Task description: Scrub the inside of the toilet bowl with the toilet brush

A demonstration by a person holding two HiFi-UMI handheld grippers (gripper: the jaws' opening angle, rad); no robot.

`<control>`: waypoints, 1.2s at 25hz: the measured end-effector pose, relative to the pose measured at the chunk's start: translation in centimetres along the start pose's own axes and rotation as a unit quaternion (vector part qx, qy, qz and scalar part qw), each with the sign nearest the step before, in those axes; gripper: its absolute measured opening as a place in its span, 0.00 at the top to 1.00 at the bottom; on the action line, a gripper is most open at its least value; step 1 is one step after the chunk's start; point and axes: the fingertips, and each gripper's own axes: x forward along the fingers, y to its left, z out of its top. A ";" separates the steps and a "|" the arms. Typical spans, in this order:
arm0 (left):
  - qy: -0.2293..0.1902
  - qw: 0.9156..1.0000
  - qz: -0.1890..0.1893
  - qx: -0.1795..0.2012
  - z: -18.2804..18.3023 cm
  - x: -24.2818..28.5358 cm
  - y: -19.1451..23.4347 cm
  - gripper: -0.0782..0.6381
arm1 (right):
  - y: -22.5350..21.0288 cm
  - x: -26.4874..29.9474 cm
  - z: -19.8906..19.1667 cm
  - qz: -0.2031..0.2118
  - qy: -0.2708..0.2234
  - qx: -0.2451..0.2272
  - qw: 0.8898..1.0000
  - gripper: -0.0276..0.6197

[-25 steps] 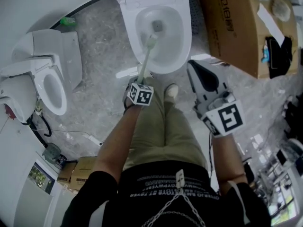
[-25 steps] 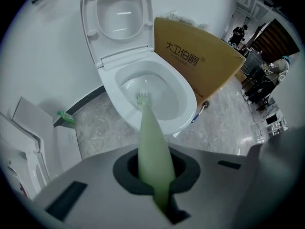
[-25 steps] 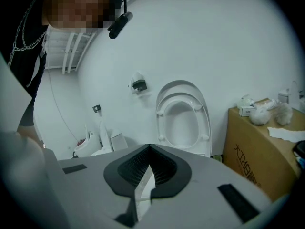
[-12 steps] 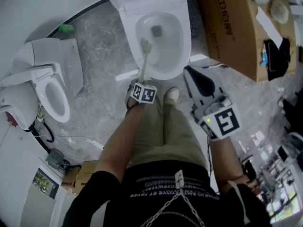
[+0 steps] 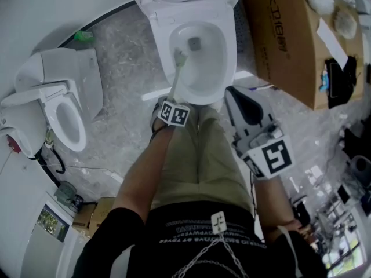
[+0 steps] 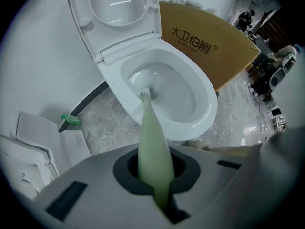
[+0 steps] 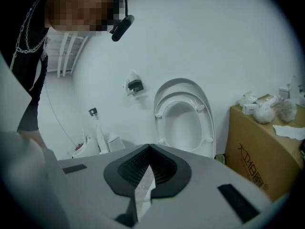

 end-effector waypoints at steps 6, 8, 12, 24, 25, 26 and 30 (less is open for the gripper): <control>-0.007 0.999 0.012 -0.035 1.7 1.0 0.5 0.89 | -1.4 -1.0 -1.2 0.017 0.013 -0.007 1.000 0.95; -0.007 0.999 0.017 -0.046 1.6 1.0 0.8 0.89 | -1.7 -1.5 -1.8 0.024 0.026 -0.008 0.999 0.95; -0.016 0.998 0.025 -0.063 3.2 1.2 1.5 0.89 | -2.8 -1.9 -1.9 0.032 0.041 -0.015 0.999 0.95; -0.045 0.995 0.033 -0.081 7.2 1.4 2.9 0.89 | -4.3 -1.5 -1.5 0.046 0.046 -0.023 0.998 0.95; -0.046 0.995 0.032 -0.080 7.4 1.5 2.9 0.89 | -4.5 -1.4 -1.5 0.046 0.045 -0.022 0.998 0.95; -0.047 0.995 0.032 -0.080 7.7 1.5 2.9 0.89 | -4.6 -1.4 -1.5 0.047 0.046 -0.021 0.998 0.95; -0.052 0.995 0.028 -0.078 9.0 1.8 2.6 0.89 | -5.0 -1.4 -1.6 0.045 0.046 -0.019 0.998 0.95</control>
